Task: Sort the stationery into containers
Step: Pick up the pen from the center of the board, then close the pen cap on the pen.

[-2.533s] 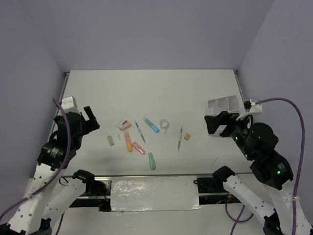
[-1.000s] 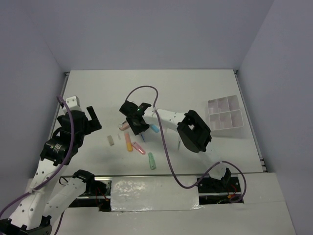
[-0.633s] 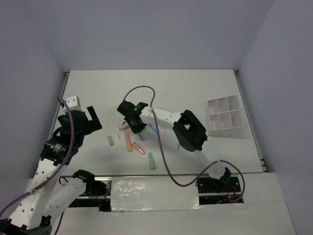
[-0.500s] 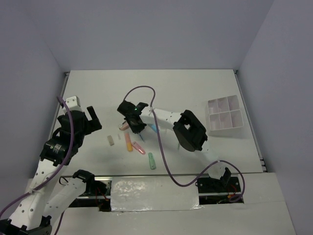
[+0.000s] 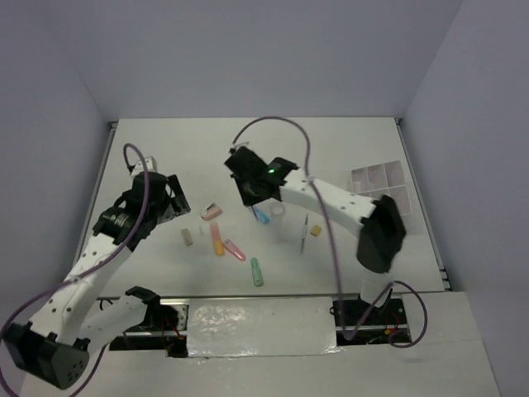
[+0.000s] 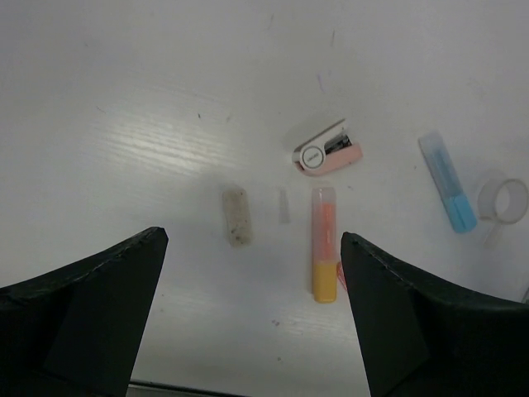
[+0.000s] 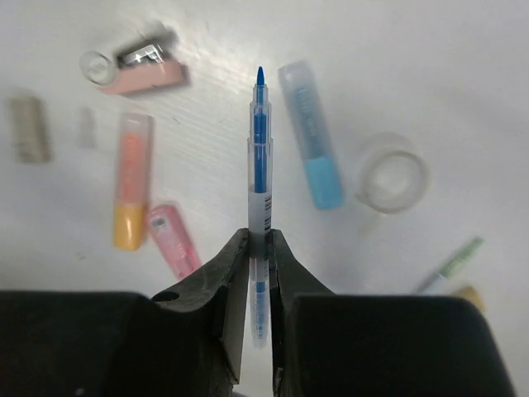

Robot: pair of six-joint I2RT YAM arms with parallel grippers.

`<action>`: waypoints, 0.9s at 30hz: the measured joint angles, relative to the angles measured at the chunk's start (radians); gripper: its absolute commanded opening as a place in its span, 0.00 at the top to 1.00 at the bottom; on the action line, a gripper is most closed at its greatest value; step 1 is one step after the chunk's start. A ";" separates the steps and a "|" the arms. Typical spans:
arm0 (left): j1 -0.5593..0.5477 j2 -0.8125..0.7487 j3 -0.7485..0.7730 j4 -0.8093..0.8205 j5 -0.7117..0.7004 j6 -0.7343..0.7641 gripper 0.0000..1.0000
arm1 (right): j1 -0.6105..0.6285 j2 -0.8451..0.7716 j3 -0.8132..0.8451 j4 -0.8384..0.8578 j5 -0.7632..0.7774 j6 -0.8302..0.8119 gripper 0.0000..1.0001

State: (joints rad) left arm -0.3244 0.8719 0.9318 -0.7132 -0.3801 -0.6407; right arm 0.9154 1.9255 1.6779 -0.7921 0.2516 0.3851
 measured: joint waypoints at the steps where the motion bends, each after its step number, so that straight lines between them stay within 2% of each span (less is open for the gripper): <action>1: -0.019 0.042 0.000 0.000 -0.001 -0.028 0.01 | -0.003 -0.084 -0.024 0.002 0.011 0.001 1.00; 3: -0.066 0.113 0.000 -0.004 -0.008 -0.077 0.04 | -0.005 -0.270 -0.058 0.004 0.051 0.004 1.00; 7: -0.153 0.206 -0.007 0.005 -0.022 -0.162 0.23 | -0.006 -0.574 -0.179 0.030 0.109 0.012 1.00; 8: -0.171 0.233 -0.009 0.011 -0.028 -0.184 0.24 | -0.006 -0.624 -0.216 0.027 0.121 0.015 1.00; 9: -0.184 0.256 -0.010 0.015 -0.033 -0.201 0.31 | -0.006 -0.666 -0.246 0.022 0.131 0.016 1.00; 10: -0.197 0.286 -0.014 0.024 -0.035 -0.215 0.42 | -0.006 -0.700 -0.278 0.021 0.137 0.018 1.00; 11: -0.205 0.319 -0.020 0.034 -0.037 -0.229 0.44 | -0.006 -0.723 -0.307 0.020 0.142 0.019 1.00; 14: -0.209 0.398 -0.043 0.056 -0.036 -0.259 0.48 | -0.006 -0.748 -0.380 0.020 0.146 0.019 1.00; 18: -0.209 0.474 -0.053 0.075 -0.032 -0.278 0.47 | -0.006 -0.742 -0.449 0.015 0.143 0.018 1.00; 27: -0.209 0.577 -0.040 0.111 -0.029 -0.279 0.47 | -0.006 -0.742 -0.473 0.045 0.126 0.010 1.00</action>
State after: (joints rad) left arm -0.5335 1.4487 0.8917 -0.6025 -0.4095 -0.9199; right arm 0.9096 1.1835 1.2049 -0.7467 0.3775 0.3954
